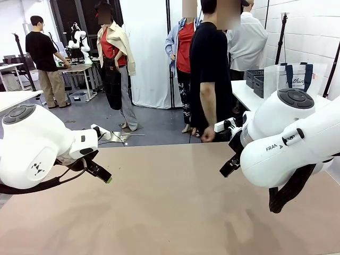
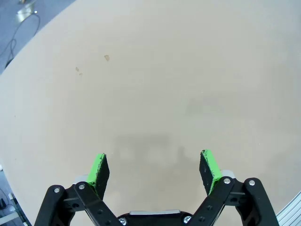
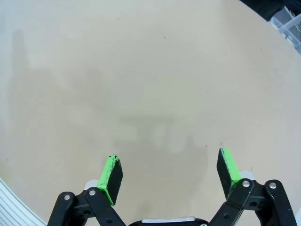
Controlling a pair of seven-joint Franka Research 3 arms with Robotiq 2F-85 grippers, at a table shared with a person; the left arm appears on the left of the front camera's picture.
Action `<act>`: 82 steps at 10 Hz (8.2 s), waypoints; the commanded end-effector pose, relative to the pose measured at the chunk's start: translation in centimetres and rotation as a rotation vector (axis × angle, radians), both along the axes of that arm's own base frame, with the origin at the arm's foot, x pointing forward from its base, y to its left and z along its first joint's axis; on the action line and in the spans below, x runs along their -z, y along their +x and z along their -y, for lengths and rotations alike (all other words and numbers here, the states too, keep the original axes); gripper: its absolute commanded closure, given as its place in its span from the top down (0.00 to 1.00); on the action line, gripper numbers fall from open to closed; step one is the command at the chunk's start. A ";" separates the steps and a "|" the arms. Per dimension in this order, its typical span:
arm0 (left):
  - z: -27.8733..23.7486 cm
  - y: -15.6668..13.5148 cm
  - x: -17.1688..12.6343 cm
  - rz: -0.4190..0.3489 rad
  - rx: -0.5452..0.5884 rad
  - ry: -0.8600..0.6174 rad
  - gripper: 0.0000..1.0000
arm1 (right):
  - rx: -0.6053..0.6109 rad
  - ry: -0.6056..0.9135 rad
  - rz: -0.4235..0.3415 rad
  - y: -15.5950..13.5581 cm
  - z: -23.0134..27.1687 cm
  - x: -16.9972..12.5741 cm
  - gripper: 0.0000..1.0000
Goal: Transfer purchased items from the store into the shopping bag.
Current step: Open the Reusable shopping bag in the center of the table.
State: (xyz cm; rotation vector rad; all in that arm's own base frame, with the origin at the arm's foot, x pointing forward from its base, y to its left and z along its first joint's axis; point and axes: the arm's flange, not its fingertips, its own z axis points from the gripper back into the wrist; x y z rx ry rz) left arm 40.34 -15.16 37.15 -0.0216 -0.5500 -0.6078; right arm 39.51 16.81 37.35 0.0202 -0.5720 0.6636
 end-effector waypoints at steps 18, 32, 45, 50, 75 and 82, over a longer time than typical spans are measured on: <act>-0.1 0.0 0.0 0.000 -0.002 0.000 1.00 | 0.000 0.000 0.000 0.0 0.0 0.0 1.00; -0.1 0.0 0.0 0.000 -0.002 0.000 1.00 | 0.000 0.000 0.000 0.0 0.0 0.0 1.00; -0.1 0.0 0.0 0.000 -0.002 0.000 1.00 | 0.000 0.000 0.000 0.0 0.0 0.0 1.00; -0.1 0.0 0.0 0.000 -0.002 0.000 1.00 | 0.000 0.000 0.000 0.0 0.0 0.0 1.00; 12.7 2.0 -18.5 -0.334 -0.212 -0.201 1.00 | 0.220 0.204 -0.337 10.1 -10.3 -20.2 1.00; 15.9 3.1 -18.6 -0.357 -0.216 -0.263 1.00 | 0.233 0.212 -0.401 10.6 -14.7 -18.7 1.00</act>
